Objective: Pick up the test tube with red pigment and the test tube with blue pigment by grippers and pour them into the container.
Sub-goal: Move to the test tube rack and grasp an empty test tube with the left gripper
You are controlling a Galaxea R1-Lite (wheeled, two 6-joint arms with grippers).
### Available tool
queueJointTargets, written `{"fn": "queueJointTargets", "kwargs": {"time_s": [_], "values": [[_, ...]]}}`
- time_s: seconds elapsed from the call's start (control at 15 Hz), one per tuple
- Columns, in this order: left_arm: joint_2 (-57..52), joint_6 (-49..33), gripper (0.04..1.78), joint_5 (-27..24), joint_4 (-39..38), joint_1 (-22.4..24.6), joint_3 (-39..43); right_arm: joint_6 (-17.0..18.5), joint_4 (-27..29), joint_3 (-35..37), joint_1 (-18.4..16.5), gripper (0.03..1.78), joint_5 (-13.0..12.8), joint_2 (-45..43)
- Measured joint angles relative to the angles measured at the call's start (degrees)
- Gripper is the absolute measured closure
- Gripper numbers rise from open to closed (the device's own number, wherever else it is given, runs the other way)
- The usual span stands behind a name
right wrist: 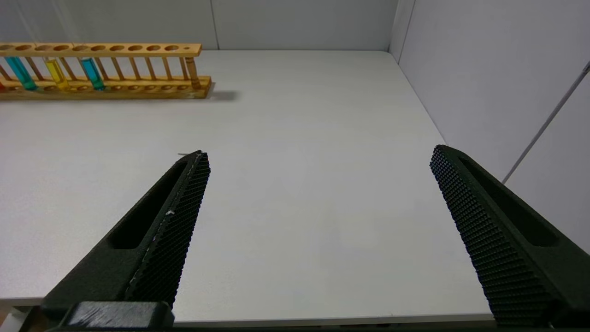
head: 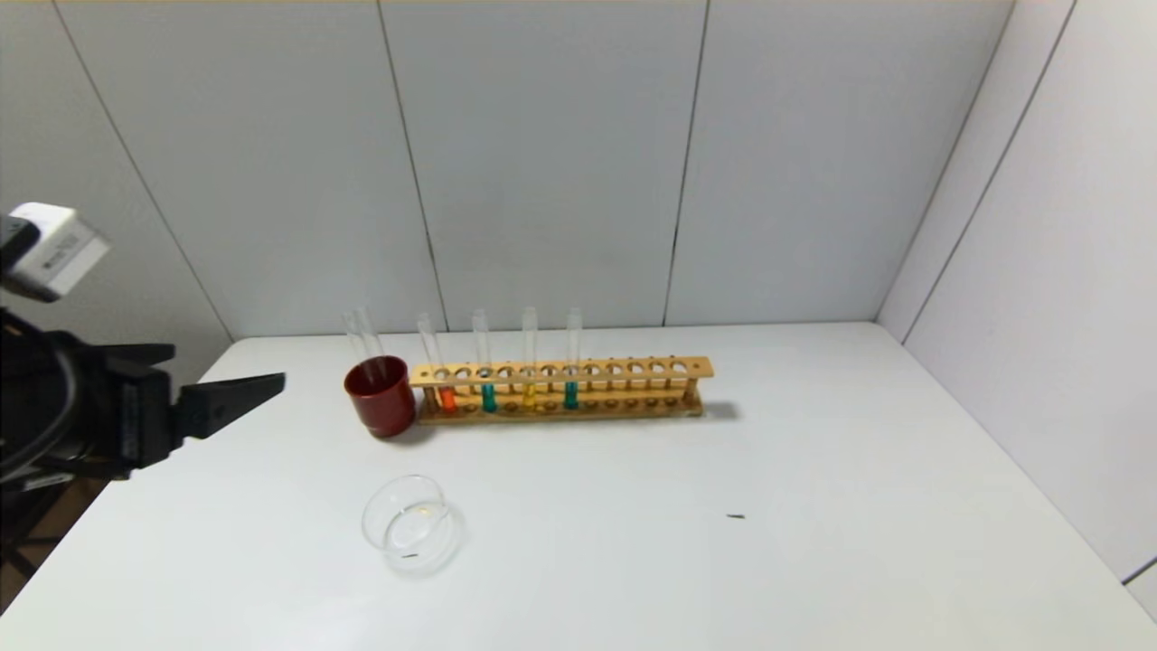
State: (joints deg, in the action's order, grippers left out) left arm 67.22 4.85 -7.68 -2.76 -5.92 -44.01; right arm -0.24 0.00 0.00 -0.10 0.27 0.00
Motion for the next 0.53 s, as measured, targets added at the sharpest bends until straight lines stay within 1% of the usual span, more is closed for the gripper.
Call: {"fn": "queueJointTargets", "kwargs": {"time_s": [0.2,0.4,0.53], "values": [[11.93,-3.95,0.07,2.91,-9.64,-3.5,-0.56,0.02,0.0,0.0,0.0,0.06,-0.02,0.0],[21.7,-8.16,0.07,5.51,-19.65,-4.99,-0.69,0.0,0.0,0.0,0.0,0.06,0.0,0.0],[27.36,-9.06,0.07,7.68,-24.39,-5.84,-0.95,0.02,0.0,0.0,0.0,0.06,0.0,0.0]]}}
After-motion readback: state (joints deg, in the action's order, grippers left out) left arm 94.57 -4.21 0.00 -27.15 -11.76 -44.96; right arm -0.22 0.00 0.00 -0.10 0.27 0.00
